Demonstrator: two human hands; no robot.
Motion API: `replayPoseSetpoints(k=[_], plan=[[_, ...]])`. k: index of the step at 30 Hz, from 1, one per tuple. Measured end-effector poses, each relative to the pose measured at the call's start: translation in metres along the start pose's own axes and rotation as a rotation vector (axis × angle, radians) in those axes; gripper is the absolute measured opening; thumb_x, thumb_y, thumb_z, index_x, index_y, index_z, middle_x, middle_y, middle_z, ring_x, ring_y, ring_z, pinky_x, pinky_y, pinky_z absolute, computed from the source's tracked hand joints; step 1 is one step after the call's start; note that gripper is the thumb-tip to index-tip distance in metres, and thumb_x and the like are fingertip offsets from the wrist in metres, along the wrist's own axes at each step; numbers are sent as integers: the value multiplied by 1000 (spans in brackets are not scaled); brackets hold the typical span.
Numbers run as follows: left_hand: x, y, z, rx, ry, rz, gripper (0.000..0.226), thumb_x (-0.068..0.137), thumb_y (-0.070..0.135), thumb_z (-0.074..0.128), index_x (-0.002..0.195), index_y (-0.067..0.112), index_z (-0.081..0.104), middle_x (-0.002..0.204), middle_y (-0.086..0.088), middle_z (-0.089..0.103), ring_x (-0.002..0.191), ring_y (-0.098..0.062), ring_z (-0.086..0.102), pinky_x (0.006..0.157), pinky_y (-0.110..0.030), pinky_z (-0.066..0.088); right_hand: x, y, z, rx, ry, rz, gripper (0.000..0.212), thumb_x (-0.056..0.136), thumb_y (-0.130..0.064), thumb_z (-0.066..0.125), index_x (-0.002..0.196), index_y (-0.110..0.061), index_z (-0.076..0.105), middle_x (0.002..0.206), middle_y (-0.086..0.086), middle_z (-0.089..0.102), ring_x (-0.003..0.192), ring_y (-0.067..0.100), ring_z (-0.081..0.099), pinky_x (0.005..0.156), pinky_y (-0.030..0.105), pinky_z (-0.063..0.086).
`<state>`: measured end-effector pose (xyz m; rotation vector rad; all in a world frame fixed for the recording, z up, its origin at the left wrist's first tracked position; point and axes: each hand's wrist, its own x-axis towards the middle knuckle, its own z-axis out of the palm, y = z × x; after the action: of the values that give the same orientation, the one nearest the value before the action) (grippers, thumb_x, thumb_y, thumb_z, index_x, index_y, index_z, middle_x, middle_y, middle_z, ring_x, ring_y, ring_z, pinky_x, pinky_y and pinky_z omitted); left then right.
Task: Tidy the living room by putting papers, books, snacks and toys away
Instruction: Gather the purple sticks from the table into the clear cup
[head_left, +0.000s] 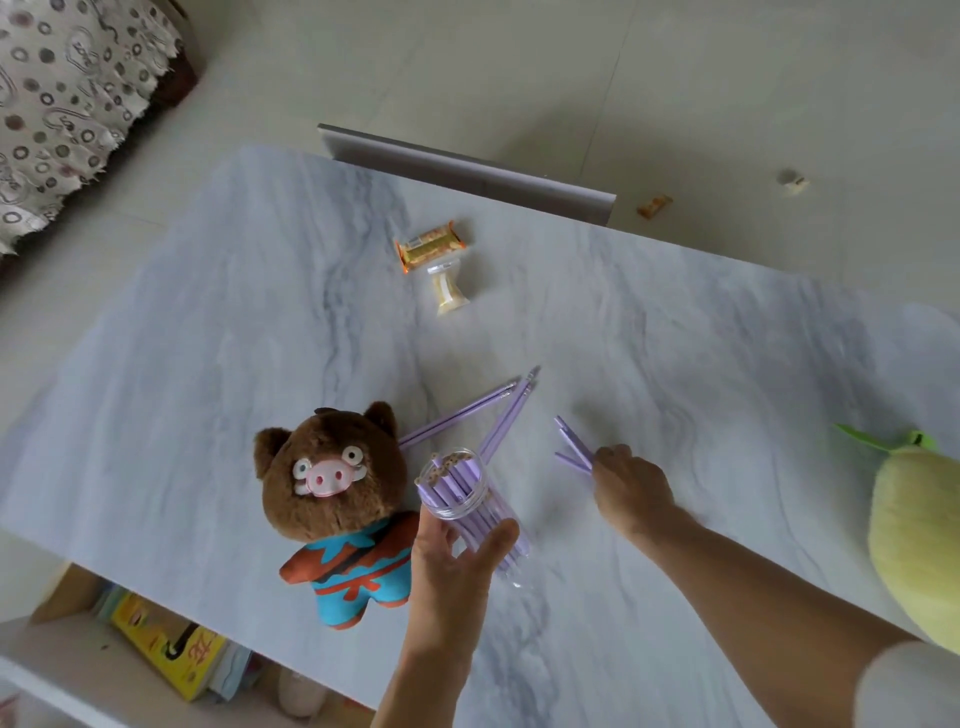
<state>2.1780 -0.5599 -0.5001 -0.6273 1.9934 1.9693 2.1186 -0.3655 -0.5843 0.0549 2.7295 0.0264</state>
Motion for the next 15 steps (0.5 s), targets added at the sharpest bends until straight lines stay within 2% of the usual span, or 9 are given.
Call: replayPoseSetpoints(k=[1,2,3,5,7,8,10,13,15], plan=[[-1,2,-2,14,-8,6,55,78,7,75,125,23,51,118,3,66,113,-11,60,70,-2,47,-3,2,-5,-14,-18,9,26,71,-26,77,85,-8,64,83,8,65,65,20,70,52,23,50],[-2,4,-4,32,-11,11,58,78,11,75,128,24,50,120,3,65,115,-11,59,73,-2,47,-3,5,-6,-10,-1,40,21,89,-27,58,100,-9,61,98,7,65,83,22,70,64,26,51],[-2,6,-6,41,-11,15,59,78,13,76,129,24,49,122,3,64,116,-12,58,77,-4,48,-5,6,-12,55,-24,72,24,97,-28,45,107,-10,58,104,6,64,92,25,68,70,28,48],[-5,15,-11,46,-5,24,59,77,11,77,128,23,50,121,1,65,116,-14,60,92,-17,49,-11,4,-31,250,-2,141,31,101,-32,37,105,-10,58,102,9,66,96,32,65,70,30,43],[-11,31,-15,39,-6,51,56,76,3,76,124,20,54,115,-2,68,111,-16,63,100,-33,48,-15,2,-56,488,57,184,31,99,-34,40,87,-11,57,85,10,63,86,37,61,66,32,39],[-14,39,-17,38,-11,62,55,76,-1,76,123,20,55,113,-2,70,108,-15,65,100,-34,49,-16,0,-70,610,88,196,33,98,-34,43,74,-12,51,72,8,58,76,36,58,62,31,37],[-20,58,-23,86,-31,106,54,75,-2,77,118,25,58,107,4,72,102,-12,66,94,-28,51,-20,-7,-105,794,162,207,41,94,-32,50,60,-12,39,56,4,46,63,32,49,55,31,33],[-30,86,-34,199,-75,189,57,72,2,80,112,37,58,105,16,70,100,-6,65,88,-18,48,-36,-19,-172,1018,304,134,45,92,-31,57,61,1,50,56,17,55,55,34,59,55,33,44],[-41,109,-43,250,-73,222,55,72,4,80,107,39,58,101,22,69,97,-3,65,84,-12,46,-53,-29,-222,1158,385,63,42,91,-27,58,65,5,56,53,16,59,46,25,60,53,33,48]])
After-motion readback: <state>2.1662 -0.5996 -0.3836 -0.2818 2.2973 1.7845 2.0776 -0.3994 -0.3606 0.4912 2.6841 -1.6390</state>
